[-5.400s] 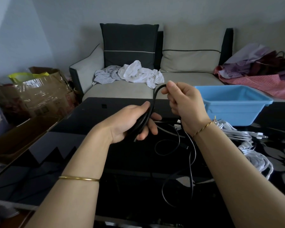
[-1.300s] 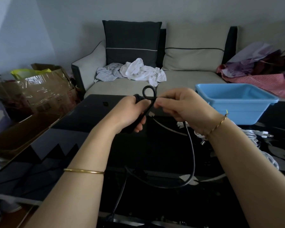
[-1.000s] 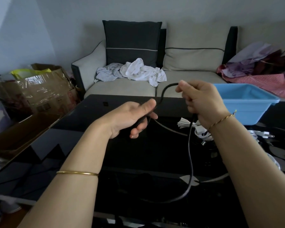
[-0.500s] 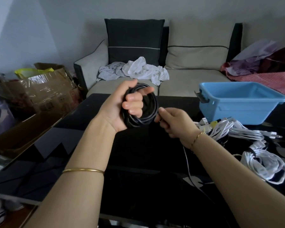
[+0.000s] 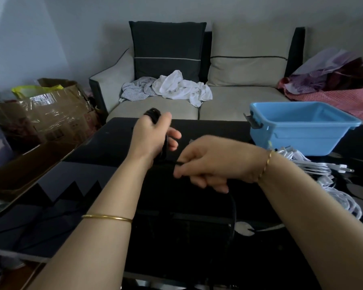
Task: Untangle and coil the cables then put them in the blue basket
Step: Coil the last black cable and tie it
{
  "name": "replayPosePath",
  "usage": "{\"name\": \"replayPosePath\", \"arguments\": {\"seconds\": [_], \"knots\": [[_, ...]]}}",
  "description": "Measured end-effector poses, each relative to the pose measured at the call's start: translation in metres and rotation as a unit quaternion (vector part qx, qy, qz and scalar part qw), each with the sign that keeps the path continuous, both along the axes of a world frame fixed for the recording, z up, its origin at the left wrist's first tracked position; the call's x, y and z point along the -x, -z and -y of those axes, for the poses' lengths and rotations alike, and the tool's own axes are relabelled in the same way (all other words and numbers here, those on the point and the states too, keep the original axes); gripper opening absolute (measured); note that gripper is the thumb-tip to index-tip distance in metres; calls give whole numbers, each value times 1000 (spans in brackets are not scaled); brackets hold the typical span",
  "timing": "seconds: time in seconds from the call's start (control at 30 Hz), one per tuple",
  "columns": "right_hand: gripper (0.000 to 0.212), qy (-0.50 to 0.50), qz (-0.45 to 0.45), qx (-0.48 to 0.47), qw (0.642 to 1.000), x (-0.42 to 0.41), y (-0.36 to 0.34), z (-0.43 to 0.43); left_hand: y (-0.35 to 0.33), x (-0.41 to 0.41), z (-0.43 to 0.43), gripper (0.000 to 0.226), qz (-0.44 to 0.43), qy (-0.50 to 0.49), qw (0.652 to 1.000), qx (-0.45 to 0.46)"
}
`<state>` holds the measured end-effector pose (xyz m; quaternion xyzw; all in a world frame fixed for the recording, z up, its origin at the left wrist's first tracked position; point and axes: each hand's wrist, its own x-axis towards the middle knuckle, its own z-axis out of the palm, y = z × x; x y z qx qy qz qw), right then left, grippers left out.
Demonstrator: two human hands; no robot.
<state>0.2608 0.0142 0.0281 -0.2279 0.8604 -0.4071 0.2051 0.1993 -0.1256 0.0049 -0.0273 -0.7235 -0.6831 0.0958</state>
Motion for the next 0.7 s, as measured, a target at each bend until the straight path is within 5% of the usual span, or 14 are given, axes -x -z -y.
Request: {"name": "replayPosePath", "arguments": {"seconds": [0.1,0.17,0.33,0.43,0.7], "knots": [[9,101,-100,32,989,5,-14,-18,1,-11,-2,32,36,68,982,175],[5,161,-183,60,968,12,-15,-31,0,-16,-1,32,67,138,966,209],[13,235,-347,118,900,28,-2,-40,-7,-23,-1,64,132,283,940,135],[12,258,-351,137,890,36,7,-42,-12,-26,-1,79,149,361,919,58],[29,296,-252,166,907,53,45,-25,-19,-19,0,38,150,403,875,-224]]}}
